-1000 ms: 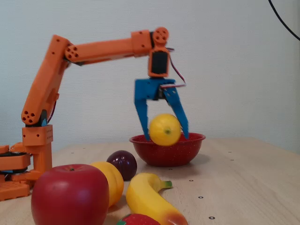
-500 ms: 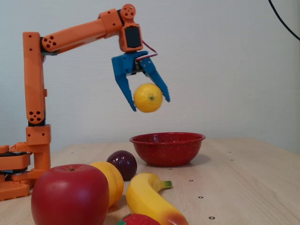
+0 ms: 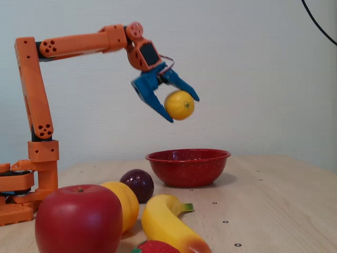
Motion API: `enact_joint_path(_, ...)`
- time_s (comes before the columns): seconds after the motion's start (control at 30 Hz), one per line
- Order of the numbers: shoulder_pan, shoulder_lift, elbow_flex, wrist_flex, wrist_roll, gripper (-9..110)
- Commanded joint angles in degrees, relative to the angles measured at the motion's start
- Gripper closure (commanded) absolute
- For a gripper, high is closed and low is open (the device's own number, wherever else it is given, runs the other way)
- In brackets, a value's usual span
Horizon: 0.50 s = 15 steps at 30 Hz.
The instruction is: Put the lemon in the red bowl.
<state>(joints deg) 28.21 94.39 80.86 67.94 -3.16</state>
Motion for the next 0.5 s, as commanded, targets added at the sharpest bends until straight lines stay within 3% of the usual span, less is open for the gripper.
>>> enact_joint_path(0.0,2.2,3.6,-0.97,-5.98,2.55,101)
enact_joint_path(0.47,6.15,-7.91,10.11,-21.71,5.62,101)
